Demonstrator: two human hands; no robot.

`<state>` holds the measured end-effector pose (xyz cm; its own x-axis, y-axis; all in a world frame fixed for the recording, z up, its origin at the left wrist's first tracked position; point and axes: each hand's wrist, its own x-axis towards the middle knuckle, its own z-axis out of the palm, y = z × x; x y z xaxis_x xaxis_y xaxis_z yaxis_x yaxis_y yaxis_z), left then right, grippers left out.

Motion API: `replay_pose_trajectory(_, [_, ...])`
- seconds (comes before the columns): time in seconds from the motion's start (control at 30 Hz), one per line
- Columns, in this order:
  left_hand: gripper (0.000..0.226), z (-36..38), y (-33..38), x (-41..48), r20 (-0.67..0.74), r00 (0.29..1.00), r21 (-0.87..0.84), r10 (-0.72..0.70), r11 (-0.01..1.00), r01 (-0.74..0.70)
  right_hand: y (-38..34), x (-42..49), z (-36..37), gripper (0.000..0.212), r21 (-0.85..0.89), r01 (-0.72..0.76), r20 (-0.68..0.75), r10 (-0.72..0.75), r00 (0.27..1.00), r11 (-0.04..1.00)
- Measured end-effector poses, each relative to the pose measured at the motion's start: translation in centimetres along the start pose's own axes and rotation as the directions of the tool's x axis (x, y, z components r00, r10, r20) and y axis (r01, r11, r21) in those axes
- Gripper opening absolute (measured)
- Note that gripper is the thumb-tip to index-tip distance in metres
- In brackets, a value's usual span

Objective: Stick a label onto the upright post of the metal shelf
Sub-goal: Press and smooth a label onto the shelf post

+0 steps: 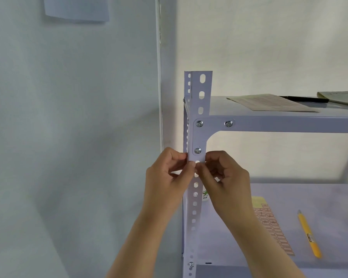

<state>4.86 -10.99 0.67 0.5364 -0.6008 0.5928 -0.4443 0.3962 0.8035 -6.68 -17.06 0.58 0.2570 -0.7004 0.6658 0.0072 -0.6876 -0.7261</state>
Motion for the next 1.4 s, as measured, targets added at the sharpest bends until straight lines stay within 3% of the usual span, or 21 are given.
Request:
replay_pose_trajectory(0.23, [0.011, -0.9, -0.5, 0.2, 0.108, 0.994, -0.081, -0.02, 0.996, 0.029, 0.4, 0.4, -1.2, 0.018, 0.077, -0.019, 0.124, 0.009, 0.992, 0.997])
replay_pose_trajectory(0.37, [0.022, -1.1, -0.9, 0.0, 0.146, 0.989, -0.062, -0.022, 0.998, 0.032, 0.4, 0.2, -1.3, 0.025, 0.079, -0.025, 0.153, 0.013, 0.988, 0.997])
replay_pose_trajectory(0.47, [0.029, -0.8, -1.0, -0.2, 0.127, 0.992, -0.054, 0.004, 0.999, 0.003, 0.4, 0.1, -1.3, 0.027, 0.086, -0.018, 0.158, 0.004, 0.987, 0.996])
replay_pose_trajectory(0.8, [0.019, -0.4, -0.7, 0.4, 0.067, 0.998, -0.01, 0.014, 1.0, -0.014, -0.2, 0.5, -0.9, 0.008, 0.003, 0.011, 0.089, -0.011, 0.996, 1.0])
replay_pose_trajectory(1.0, [0.012, -1.4, -0.8, 0.8, 0.163, 0.986, -0.085, -0.046, 0.995, 0.061, -0.3, 0.7, -1.5, 0.027, 0.057, -0.01, 0.174, 0.0, 0.985, 0.998])
replay_pose_trajectory(1.4, [0.022, -1.9, -1.6, 0.6, 0.251, 0.967, -0.169, -0.035, 0.982, 0.079, -0.7, -0.2, -1.3, 0.03, -0.016, -0.064, 0.128, 0.066, 0.99, 0.998])
